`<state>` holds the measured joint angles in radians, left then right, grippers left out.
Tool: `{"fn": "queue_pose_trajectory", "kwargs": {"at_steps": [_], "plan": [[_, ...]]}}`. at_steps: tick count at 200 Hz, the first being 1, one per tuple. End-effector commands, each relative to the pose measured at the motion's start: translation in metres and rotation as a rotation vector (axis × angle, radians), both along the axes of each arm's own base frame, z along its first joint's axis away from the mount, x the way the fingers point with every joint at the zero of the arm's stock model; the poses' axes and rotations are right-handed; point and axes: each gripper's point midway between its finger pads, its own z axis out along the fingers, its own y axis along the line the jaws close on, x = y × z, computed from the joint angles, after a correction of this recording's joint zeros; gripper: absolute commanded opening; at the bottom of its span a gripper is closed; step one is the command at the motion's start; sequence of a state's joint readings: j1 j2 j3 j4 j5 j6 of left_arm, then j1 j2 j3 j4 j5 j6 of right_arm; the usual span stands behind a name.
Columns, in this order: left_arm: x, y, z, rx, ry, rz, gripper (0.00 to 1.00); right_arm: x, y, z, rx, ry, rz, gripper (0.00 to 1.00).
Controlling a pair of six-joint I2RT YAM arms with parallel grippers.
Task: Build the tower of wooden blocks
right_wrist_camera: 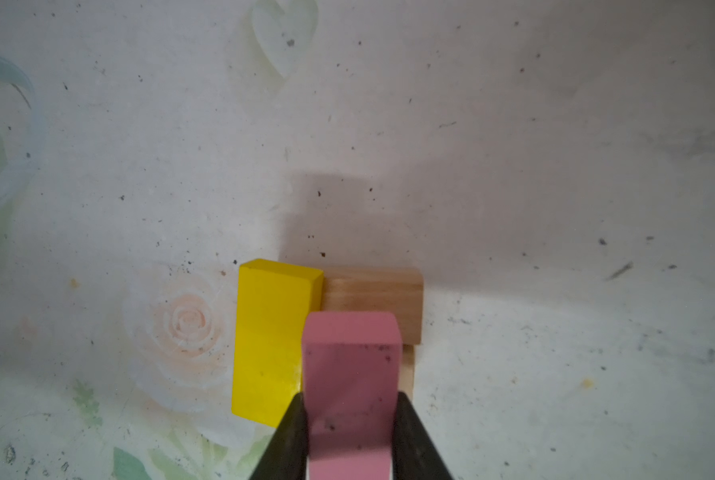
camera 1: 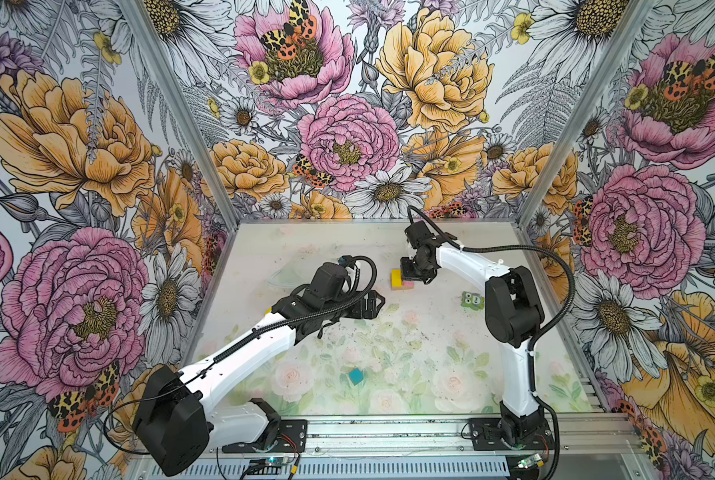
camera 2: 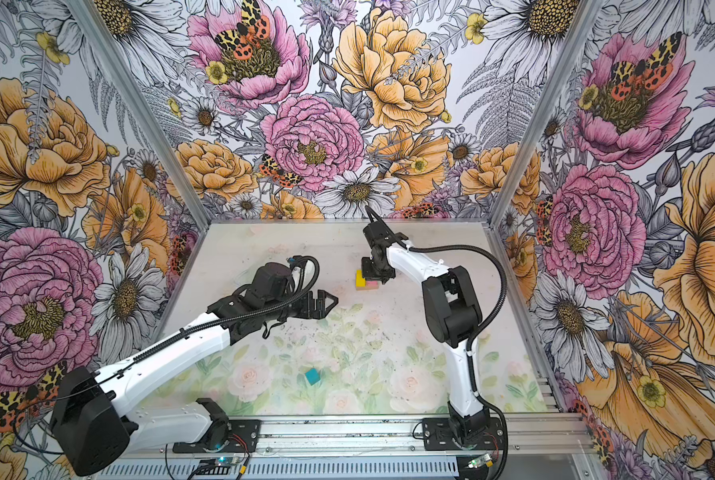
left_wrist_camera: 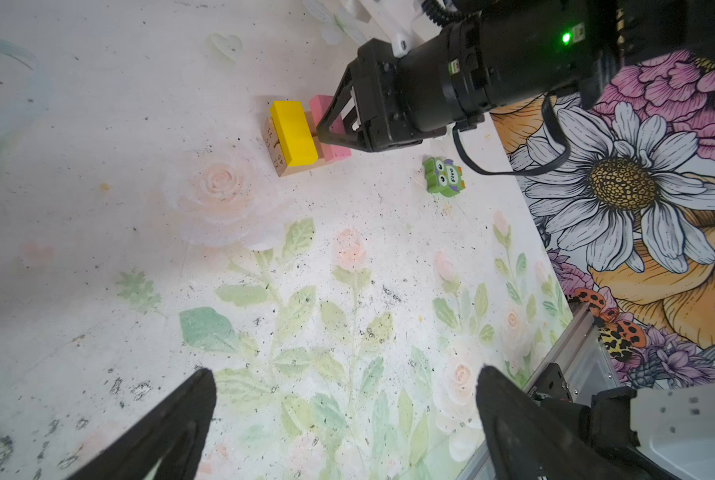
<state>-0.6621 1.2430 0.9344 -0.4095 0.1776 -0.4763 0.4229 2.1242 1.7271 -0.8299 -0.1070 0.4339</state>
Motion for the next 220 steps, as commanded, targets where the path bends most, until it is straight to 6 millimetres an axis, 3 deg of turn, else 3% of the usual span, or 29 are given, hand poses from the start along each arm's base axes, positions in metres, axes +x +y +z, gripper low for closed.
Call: {"fn": "queue_pose_trajectory", "kwargs": {"at_steps": [1,95,220], "plan": [[0.0069,-0.0061,0.0154,-0.05,-0.024,-0.004,0.99,0.0065,0.001,-0.0023,-0.005,-0.003,0.008,0.21],[0.0061,-0.0057,0.0151,-0.051,-0.021,-0.003,0.99,0.0096,-0.0003,-0.0004,0.001,-0.007,-0.002,0.3],[0.0064,-0.0059,0.0163,-0.054,-0.024,-0.004,0.99,0.0137,-0.0043,-0.0048,-0.009,0.002,-0.008,0.31]]}}
